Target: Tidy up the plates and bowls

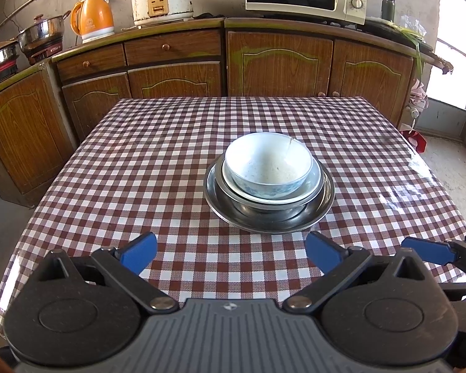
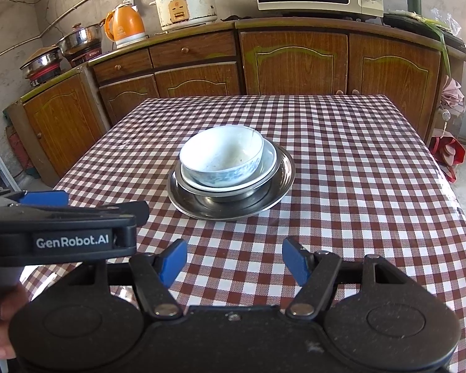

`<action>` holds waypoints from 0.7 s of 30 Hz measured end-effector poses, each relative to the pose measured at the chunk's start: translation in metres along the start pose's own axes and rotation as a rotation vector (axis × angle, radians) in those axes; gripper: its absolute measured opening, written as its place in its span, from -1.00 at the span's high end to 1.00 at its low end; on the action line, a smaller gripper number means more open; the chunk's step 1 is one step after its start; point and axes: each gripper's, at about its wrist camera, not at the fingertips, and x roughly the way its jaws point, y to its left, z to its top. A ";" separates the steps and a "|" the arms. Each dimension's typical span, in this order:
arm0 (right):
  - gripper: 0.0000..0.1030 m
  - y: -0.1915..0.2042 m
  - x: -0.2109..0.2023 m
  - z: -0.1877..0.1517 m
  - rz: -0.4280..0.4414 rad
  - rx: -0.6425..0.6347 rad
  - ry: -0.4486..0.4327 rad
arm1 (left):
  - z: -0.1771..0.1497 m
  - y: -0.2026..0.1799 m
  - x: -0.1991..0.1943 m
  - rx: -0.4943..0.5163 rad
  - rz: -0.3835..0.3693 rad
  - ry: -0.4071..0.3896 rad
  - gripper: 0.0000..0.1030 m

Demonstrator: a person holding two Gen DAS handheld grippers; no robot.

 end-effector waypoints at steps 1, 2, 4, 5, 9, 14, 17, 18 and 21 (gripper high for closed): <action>-0.57 0.000 0.000 0.000 0.001 0.000 0.000 | 0.000 0.000 0.000 -0.001 -0.001 0.001 -1.00; -0.57 0.000 0.000 0.000 0.002 0.001 0.001 | 0.000 0.000 0.001 -0.002 -0.001 0.002 -1.00; -0.57 -0.001 0.001 0.000 0.002 0.002 0.002 | 0.000 0.000 0.001 -0.002 -0.001 0.002 -1.00; -0.57 -0.001 0.001 0.000 0.003 0.002 0.002 | 0.000 0.000 0.001 -0.002 -0.001 0.002 -1.00; -0.57 -0.001 0.001 0.000 0.002 0.002 0.003 | -0.001 0.001 0.002 -0.003 -0.002 0.005 -1.00; -0.57 -0.001 0.002 0.000 0.002 0.003 0.005 | -0.001 0.002 0.005 -0.008 -0.004 0.013 -1.00; -0.57 -0.001 0.002 0.000 0.004 0.004 0.007 | -0.002 0.002 0.005 -0.007 -0.005 0.015 -1.00; -0.57 -0.001 0.003 -0.001 0.004 0.004 0.008 | -0.002 0.002 0.006 -0.007 -0.005 0.016 -1.00; -0.57 -0.001 0.004 -0.001 0.002 0.006 0.011 | -0.002 0.003 0.006 -0.012 -0.009 0.017 -1.00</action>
